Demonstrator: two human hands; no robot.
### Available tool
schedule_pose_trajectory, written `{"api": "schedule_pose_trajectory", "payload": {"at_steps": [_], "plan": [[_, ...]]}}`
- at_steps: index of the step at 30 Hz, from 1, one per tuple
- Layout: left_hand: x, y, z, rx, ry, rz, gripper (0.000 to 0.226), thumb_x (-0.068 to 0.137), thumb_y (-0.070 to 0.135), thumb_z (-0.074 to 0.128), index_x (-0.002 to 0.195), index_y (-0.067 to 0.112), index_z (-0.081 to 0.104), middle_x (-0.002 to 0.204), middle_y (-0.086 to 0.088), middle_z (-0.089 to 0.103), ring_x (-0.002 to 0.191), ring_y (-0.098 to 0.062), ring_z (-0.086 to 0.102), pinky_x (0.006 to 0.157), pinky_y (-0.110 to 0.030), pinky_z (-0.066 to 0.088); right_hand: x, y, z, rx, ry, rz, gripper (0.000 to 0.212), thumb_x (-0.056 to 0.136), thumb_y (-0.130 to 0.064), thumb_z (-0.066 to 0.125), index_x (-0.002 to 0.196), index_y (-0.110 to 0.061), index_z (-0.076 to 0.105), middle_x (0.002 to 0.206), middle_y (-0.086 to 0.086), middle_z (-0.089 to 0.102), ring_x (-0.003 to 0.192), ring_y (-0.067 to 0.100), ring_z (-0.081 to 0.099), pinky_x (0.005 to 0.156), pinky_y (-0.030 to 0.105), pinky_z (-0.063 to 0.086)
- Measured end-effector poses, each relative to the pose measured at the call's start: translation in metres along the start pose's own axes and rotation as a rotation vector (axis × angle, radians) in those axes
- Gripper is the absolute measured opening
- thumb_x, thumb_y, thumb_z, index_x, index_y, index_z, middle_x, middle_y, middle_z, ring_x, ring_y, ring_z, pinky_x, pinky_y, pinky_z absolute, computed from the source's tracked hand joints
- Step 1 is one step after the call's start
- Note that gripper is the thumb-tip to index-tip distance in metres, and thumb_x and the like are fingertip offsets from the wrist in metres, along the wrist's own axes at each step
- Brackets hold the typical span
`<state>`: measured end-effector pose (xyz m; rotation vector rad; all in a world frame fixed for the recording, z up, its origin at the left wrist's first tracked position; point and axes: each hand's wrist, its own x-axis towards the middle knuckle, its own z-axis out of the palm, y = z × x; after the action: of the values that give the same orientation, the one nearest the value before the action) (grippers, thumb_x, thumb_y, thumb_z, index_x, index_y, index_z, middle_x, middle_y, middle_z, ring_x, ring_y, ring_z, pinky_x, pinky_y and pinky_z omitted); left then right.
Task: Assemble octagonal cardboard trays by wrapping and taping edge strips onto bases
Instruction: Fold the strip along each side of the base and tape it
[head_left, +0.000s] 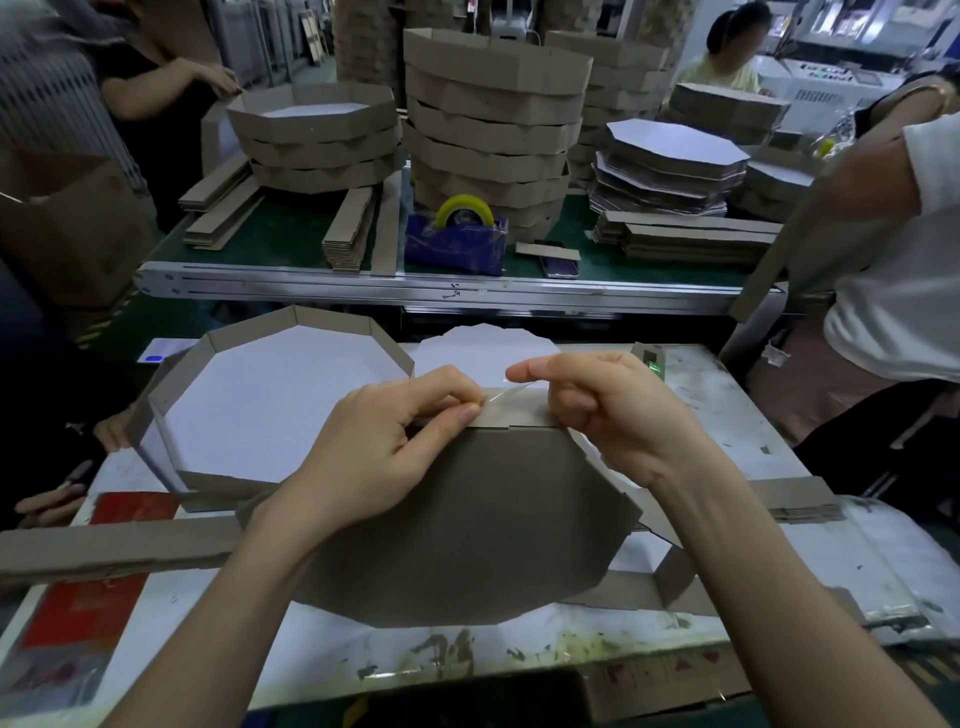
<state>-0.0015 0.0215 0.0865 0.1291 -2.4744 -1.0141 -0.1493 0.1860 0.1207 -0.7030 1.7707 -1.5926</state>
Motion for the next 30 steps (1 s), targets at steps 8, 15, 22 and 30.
{"api": "schedule_pose_trajectory", "payload": {"at_steps": [8,15,22,30], "plan": [[-0.002,-0.006,0.001,-0.051,0.005,-0.02,0.031,0.089,0.058,0.042,0.109,0.041,0.059,0.104,0.02,0.07,0.093,-0.014,0.067,0.083,-0.045,0.054,0.001,-0.006,-0.006,0.167,0.253,-0.146,0.027,0.094,-0.012,0.053,0.073,-0.021,0.068,0.057,-0.007,0.045,0.056,0.009,0.042,0.063,0.027,0.039],[-0.001,-0.009,0.002,-0.025,0.006,-0.019,0.033,0.09,0.061,0.039,0.111,0.042,0.057,0.101,0.022,0.069,0.096,-0.005,0.064,0.079,-0.044,0.056,-0.013,-0.01,-0.005,-0.69,-0.021,-0.603,0.034,0.081,-0.047,0.072,0.112,-0.034,0.068,0.099,-0.018,0.068,0.103,0.012,0.057,0.082,0.016,0.041],[-0.001,-0.007,0.001,-0.011,0.005,0.006,0.034,0.091,0.058,0.04,0.12,0.048,0.054,0.104,0.03,0.066,0.097,-0.003,0.065,0.081,-0.04,0.057,-0.008,-0.014,-0.004,-0.731,-0.093,-0.526,0.019,0.085,-0.02,0.076,0.079,-0.037,0.069,0.076,-0.019,0.067,0.084,0.009,0.059,0.08,0.028,0.047],[-0.002,-0.009,-0.001,0.041,0.009,0.041,0.08,0.086,0.05,0.053,0.147,0.058,0.002,0.111,0.036,0.06,0.108,0.026,0.045,0.096,0.006,0.023,0.0,-0.005,-0.022,-0.4,0.081,-0.466,0.013,0.09,-0.022,0.069,0.102,-0.026,0.066,0.099,-0.014,0.07,0.097,0.006,0.066,0.094,0.033,0.051]]}}
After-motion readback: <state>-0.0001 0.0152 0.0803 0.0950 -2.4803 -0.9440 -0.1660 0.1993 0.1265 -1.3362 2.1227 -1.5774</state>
